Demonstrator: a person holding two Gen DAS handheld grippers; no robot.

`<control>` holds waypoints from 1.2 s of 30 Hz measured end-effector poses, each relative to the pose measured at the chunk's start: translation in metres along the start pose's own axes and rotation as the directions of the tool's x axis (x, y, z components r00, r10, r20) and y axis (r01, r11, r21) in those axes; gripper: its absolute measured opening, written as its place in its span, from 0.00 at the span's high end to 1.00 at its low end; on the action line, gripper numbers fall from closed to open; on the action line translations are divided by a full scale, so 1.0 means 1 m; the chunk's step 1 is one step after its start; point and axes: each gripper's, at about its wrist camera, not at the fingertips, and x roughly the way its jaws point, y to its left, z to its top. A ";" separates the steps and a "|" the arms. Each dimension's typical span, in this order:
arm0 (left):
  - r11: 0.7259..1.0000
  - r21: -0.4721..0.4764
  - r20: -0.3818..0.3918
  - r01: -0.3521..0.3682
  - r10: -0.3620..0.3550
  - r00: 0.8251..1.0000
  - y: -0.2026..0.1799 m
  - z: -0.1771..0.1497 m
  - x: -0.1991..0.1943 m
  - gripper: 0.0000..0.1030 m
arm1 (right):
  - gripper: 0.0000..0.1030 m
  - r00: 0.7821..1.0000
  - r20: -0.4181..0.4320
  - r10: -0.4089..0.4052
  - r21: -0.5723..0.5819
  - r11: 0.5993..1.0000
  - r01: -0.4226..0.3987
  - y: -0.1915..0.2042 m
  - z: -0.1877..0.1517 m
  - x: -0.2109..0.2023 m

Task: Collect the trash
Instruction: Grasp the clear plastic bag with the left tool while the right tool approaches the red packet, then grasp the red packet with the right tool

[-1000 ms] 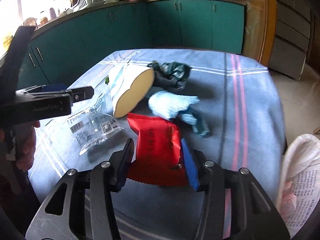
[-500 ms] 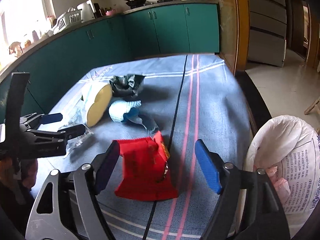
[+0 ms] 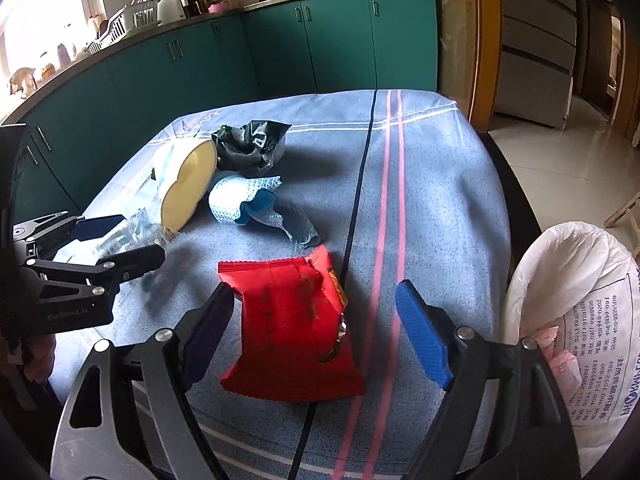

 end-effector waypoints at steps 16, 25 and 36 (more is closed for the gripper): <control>1.000 -0.008 -0.053 -0.003 0.002 0.999 0.005 -0.002 0.012 0.19 | 0.21 0.999 -0.019 -0.025 -0.020 0.999 0.025 0.005 -0.001 0.009; 1.000 -0.023 -0.001 -0.004 0.004 1.000 0.007 -0.001 -0.002 0.28 | 0.21 0.999 -0.020 -0.041 -0.024 0.999 0.040 0.004 -0.001 0.011; 0.998 -0.058 0.155 -0.023 0.032 0.987 0.013 0.001 -0.034 0.28 | 0.21 0.998 -0.039 -0.042 -0.041 0.998 0.041 0.008 0.000 0.018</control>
